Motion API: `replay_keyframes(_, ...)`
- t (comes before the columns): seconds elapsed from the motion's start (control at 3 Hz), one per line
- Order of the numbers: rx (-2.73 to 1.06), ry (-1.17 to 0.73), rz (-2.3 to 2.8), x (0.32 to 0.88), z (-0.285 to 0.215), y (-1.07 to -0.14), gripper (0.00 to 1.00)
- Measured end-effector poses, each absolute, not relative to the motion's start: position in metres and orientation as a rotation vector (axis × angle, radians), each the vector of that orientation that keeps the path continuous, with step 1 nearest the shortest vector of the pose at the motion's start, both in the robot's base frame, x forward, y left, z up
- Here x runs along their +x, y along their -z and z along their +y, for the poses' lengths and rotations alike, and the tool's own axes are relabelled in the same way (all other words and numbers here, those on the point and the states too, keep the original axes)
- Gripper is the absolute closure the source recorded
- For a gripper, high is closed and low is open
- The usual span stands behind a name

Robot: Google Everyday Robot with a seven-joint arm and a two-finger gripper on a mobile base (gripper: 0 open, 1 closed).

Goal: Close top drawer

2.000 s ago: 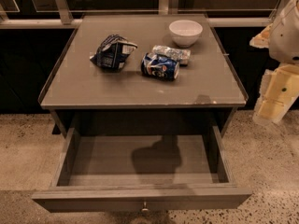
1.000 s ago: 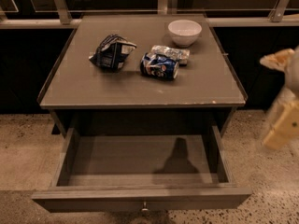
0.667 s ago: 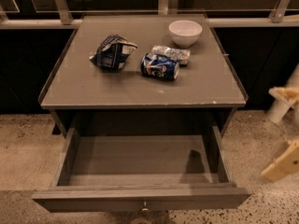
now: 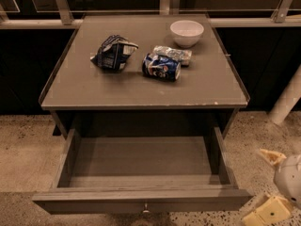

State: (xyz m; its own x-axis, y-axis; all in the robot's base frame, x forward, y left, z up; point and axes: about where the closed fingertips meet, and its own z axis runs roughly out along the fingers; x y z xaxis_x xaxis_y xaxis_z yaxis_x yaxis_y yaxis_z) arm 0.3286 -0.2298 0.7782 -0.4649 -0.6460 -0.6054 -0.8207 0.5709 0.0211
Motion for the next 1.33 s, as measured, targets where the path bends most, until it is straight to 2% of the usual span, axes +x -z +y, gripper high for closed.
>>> replay_keyframes(0.33, -1.168, -0.436, 2.266, 0.3260, -0.2291, -0.7720, 0.19)
replay_keyframes(1.33, -1.169, -0.436, 2.266, 0.3260, -0.2290, -0.7720, 0.89)
